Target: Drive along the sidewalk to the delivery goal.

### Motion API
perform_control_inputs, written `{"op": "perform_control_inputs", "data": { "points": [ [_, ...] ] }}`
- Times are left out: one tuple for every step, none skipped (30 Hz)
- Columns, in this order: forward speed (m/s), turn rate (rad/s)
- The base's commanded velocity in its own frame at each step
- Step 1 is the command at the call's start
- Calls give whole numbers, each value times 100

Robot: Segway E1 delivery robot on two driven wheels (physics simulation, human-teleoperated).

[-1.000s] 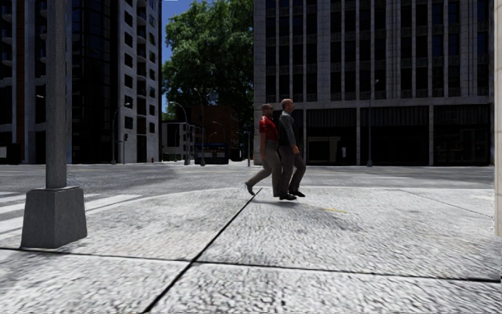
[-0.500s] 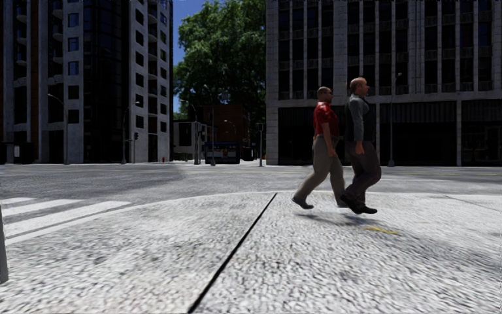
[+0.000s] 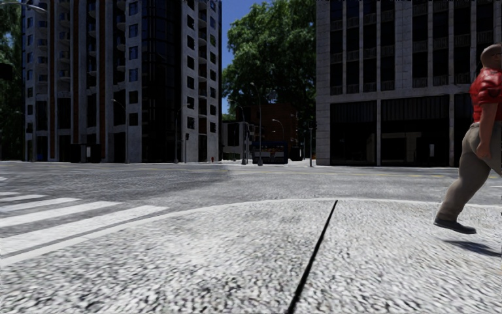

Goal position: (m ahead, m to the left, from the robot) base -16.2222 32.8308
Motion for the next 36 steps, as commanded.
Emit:
{"op": "perform_control_inputs", "data": {
  "points": [
    [159, 50],
    [159, 50],
    [159, 50],
    [159, 50],
    [159, 50],
    [159, 50],
    [159, 50],
    [159, 50],
    [159, 50],
    [159, 51],
    [159, 53],
    [159, 55],
    [159, 56],
    [159, 56],
    [159, 56],
    [159, 56],
    [159, 56],
    [159, 56],
    [159, 58],
    [159, 60],
    [159, 60],
    [159, 60],
    [159, 60],
    [159, 60],
    [159, 60],
    [159, 60],
    [159, 60],
    [159, 60],
    [159, 60],
    [159, 60],
    [159, 60],
    [159, 60],
    [159, 60],
    [159, 60],
    [159, 60],
    [159, 60]
  ]
}}
